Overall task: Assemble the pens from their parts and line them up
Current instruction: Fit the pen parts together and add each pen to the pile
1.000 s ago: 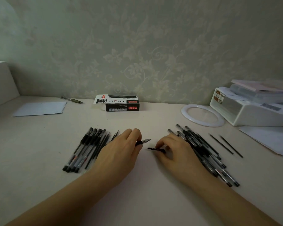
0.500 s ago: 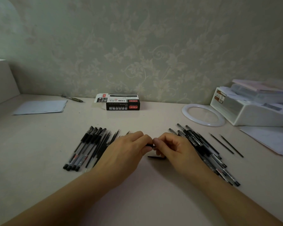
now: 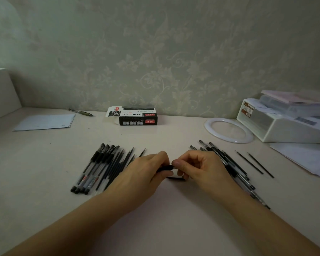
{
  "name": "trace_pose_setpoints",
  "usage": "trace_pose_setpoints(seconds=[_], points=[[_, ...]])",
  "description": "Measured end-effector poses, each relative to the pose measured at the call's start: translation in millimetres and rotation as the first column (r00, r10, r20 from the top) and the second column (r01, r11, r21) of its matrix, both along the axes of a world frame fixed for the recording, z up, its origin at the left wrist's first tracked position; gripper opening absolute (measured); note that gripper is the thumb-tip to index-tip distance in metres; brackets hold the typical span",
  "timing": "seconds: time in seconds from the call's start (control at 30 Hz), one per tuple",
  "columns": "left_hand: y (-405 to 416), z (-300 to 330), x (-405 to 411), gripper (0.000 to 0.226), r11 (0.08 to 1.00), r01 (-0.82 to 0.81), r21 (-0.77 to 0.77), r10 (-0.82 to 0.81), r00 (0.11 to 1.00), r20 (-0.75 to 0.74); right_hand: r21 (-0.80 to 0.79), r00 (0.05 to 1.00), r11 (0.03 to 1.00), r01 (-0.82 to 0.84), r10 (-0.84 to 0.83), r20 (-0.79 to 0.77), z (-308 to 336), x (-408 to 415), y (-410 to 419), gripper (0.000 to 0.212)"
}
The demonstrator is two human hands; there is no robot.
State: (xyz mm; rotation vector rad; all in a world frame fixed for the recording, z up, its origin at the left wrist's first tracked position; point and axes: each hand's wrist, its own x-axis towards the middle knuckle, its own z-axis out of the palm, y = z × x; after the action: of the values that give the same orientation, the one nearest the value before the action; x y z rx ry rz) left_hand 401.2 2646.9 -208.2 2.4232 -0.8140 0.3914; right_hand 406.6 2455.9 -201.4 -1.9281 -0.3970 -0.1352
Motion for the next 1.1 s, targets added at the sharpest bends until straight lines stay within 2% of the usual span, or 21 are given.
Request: trace_pose_setpoints(seconds=[0.1,0.2,0.3,0.43,0.5,0.57,0.7,0.83,1.0,1.1], points=[[0.5,-0.3,-0.1,0.019,1.000,-0.015,0.015,0.015,1.000,0.009,0.002,1.000,1.000,-0.008,0.008,0.009,0.7,-0.7,-0.1,0.013],[3.7,0.6,-0.7,0.036,0.999,-0.039,0.015,0.039,0.999,-0.016,0.000,0.999,1.000,-0.026,0.026,0.029,2.4,-1.6,0.2,0.009],[3.7,2.9,-2.0,0.050,0.998,-0.057,0.017,0.057,0.998,-0.041,0.067,0.998,0.996,-0.057,0.056,0.007,2.6,-2.8,0.1,0.003],[2.8,0.0,-2.7,0.025,0.998,-0.052,-0.021,0.052,0.999,-0.005,0.059,0.998,0.996,-0.061,0.060,0.007,-2.2,-4.2,0.6,0.016],[2.2,-1.4,-5.0,0.016,0.999,-0.039,0.015,0.039,0.999,0.012,0.034,1.000,0.999,-0.021,0.021,0.009,-3.1,-3.4,1.3,0.020],[0.9,-3.0,-7.2,0.016,0.999,-0.037,0.031,0.036,0.999,0.013,0.050,1.000,0.999,-0.002,0.003,-0.009,-3.0,-2.4,2.2,0.024],[0.7,-2.0,-3.9,0.011,0.999,-0.052,0.008,0.052,0.999,0.001,0.065,0.999,0.998,-0.027,0.029,-0.039,-5.3,-1.5,1.8,0.005],[1.0,-1.8,-4.6,0.005,0.999,-0.010,0.032,0.009,1.000,0.024,0.060,0.998,0.998,-0.028,0.032,-0.057,-5.0,-2.7,3.6,0.025],[-1.0,-3.8,-6.6,0.007,0.999,-0.045,0.022,0.044,0.998,0.048,0.115,0.997,0.991,-0.064,0.069,-0.041,-4.6,-2.0,3.2,0.003],[-0.4,-4.3,-5.5,0.013,0.998,-0.069,0.015,0.068,0.996,0.054,0.111,0.996,0.991,-0.077,0.082,-0.043,-4.8,-1.9,2.8,0.019]])
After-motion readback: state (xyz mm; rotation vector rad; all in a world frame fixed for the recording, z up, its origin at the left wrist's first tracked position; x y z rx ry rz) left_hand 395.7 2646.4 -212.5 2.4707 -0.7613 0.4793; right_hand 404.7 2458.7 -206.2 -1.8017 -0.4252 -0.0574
